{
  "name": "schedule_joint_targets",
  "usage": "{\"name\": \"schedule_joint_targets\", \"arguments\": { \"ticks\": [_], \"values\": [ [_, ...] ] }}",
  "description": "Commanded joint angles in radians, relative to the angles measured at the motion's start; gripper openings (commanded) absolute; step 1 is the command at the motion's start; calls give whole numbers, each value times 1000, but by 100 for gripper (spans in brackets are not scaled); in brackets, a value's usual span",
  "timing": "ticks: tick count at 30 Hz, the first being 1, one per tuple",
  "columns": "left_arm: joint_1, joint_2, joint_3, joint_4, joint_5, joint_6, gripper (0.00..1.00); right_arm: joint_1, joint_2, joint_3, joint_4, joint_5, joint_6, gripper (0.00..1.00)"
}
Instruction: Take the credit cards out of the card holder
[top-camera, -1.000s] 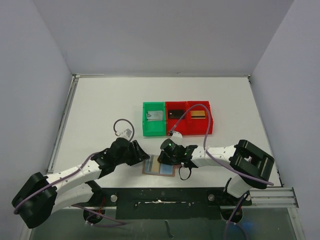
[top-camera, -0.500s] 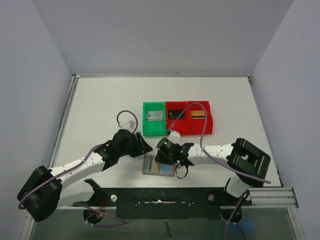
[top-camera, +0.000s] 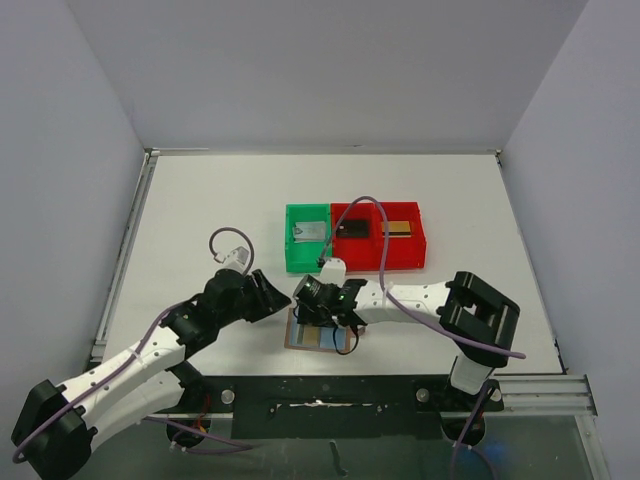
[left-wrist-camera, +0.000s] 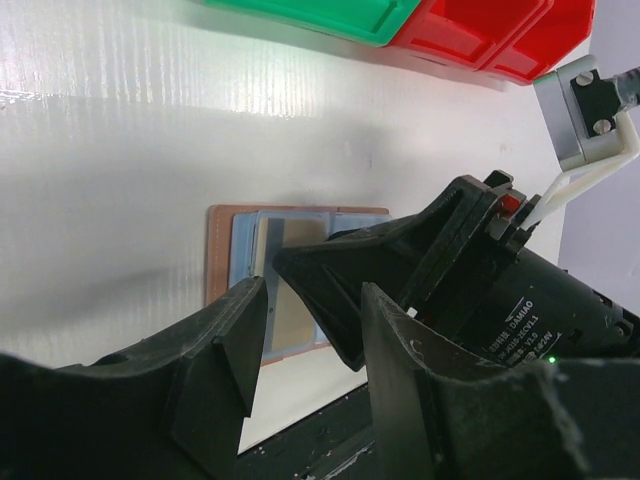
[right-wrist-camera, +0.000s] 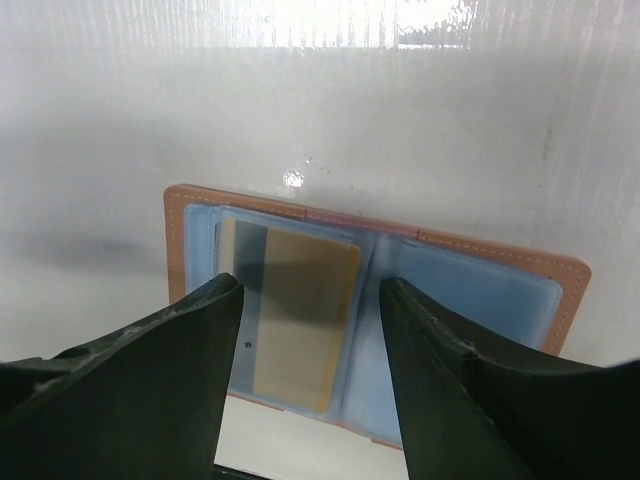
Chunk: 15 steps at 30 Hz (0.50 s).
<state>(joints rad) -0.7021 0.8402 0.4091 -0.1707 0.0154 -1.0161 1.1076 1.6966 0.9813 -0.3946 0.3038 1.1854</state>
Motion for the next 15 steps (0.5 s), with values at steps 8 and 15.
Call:
{"name": "schedule_joint_targets", "arguments": {
  "ticks": [8,15],
  "values": [
    [9,-38,22,-32,-30,-11,41,88,30,120,-210,144,33,58],
    [8,-77,7,-52,-61,-36,41,99,18,114,-178,147,48,59]
  ]
}}
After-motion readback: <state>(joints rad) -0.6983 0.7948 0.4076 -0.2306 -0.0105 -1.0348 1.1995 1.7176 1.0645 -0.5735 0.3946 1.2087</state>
